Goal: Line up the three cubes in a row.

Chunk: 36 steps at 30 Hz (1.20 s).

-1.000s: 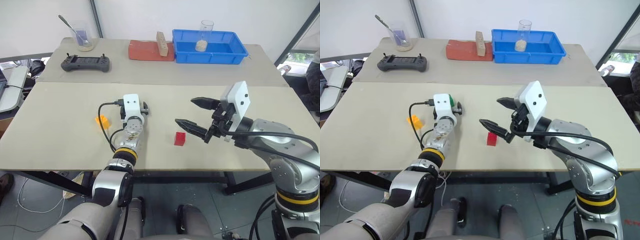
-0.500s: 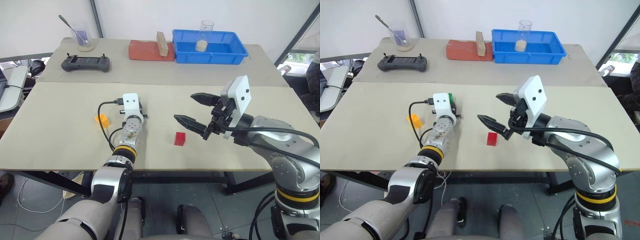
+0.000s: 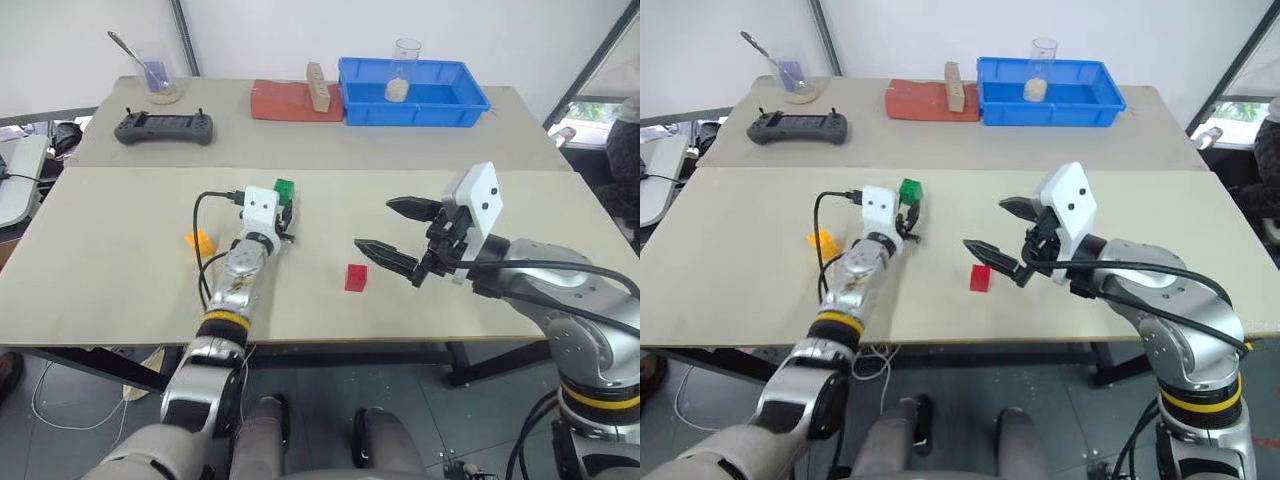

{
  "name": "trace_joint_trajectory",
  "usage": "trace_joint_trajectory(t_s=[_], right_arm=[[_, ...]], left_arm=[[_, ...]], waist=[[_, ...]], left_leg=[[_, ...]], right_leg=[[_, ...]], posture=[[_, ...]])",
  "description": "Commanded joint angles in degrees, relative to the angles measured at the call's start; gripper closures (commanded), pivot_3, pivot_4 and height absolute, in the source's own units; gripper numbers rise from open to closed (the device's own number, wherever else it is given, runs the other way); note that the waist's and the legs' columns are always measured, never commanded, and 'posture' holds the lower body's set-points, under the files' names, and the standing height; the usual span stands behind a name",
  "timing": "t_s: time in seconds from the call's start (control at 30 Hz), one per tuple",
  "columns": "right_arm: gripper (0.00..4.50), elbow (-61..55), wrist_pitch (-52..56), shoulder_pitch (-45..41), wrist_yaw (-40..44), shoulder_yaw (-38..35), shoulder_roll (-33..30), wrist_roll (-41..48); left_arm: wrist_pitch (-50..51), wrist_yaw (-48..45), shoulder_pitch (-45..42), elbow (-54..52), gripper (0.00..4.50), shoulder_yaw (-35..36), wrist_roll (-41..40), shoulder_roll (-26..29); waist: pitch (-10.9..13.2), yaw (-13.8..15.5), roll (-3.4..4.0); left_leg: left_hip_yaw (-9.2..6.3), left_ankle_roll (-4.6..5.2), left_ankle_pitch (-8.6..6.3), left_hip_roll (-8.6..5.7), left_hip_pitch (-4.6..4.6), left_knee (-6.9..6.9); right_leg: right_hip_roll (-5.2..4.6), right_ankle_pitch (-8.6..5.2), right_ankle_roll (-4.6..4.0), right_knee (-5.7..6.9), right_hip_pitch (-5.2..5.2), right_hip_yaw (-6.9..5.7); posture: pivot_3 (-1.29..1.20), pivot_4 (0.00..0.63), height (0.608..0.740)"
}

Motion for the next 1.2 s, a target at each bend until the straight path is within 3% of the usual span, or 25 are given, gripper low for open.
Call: trace_joint_trajectory(t_s=[0.03,0.17,0.27,0.4,0.53,0.9,1.2], right_arm=[[0.0,0.01,-2.91,-0.26,1.42,-1.53,-0.73,-0.28],[0.0,1.33,-4.25,-0.35,2.7,-0.61,-0.61,-0.76],[0.0,2.89,-5.38,-1.09,3.55,0.16,-0.19,-1.2],[0.0,3.92,-6.07,-1.6,4.64,0.36,-0.07,-1.18],[0.0,4.03,-5.89,-1.58,6.17,0.11,-0.27,0.03],[0.0,2.58,-5.91,3.59,14.18,-1.32,-7.71,0.71],[0.0,2.3,-6.07,4.58,14.31,-2.38,-7.89,1.26]], left_arm=[[7.79,-12.48,6.04,-15.78,3.28,-2.35,-6.03,5.77],[10.25,-22.63,9.54,-20.46,3.28,-3.09,-9.75,11.5],[6.98,-33.6,8.44,-16.09,3.28,-4.22,-10.53,16.48],[2.67,-42.48,5.09,-8.51,3.28,-5.26,-10.4,18.45],[-2.63,-48.56,0.51,-0.09,3.28,-7.43,-8.55,16.97],[-12.67,-52.38,-7.6,15.85,3.28,-8.84,-4.03,12.37],[-17.34,-55.64,-12.67,25.49,3.28,-8.78,-2.5,10.69]], waist=[[0.0,-0.23,0.0],[0.01,0.03,0.02],[0.01,0.29,0.02],[0.01,0.76,0.02],[0.01,0.88,0.02],[0.01,0.67,0.01],[0.02,0.79,-0.01]], left_leg=[[-0.02,0.0,0.0,0.02,0.02,0.01],[-0.06,-0.01,0.0,0.04,0.04,0.04],[-0.04,-0.03,-0.01,0.03,0.04,0.09],[0.01,-0.03,-0.02,0.01,0.03,0.08],[0.02,-0.02,-0.01,0.01,0.0,0.1],[0.01,0.02,0.01,0.02,-0.01,0.17],[-0.03,0.03,0.01,0.02,-0.02,0.26]], right_leg=[[0.02,-0.01,-0.02,0.03,0.01,-0.01],[0.03,-0.19,-0.34,0.1,0.03,-0.08],[0.0,-0.18,-0.37,0.03,0.02,-0.09],[-0.08,-0.18,-0.37,-0.02,-0.01,-0.1],[-0.08,-0.18,-0.36,-0.06,0.01,-0.11],[-0.02,-0.18,-0.33,0.01,0.03,-0.06],[0.0,-0.19,-0.3,0.01,0.08,-0.07]], posture=[[0.0,0.15,0.74],[0.0,0.15,0.74],[0.0,0.15,0.74],[0.0,0.15,0.74],[0.0,0.15,0.74],[0.0,0.15,0.74],[0.0,0.15,0.74]])
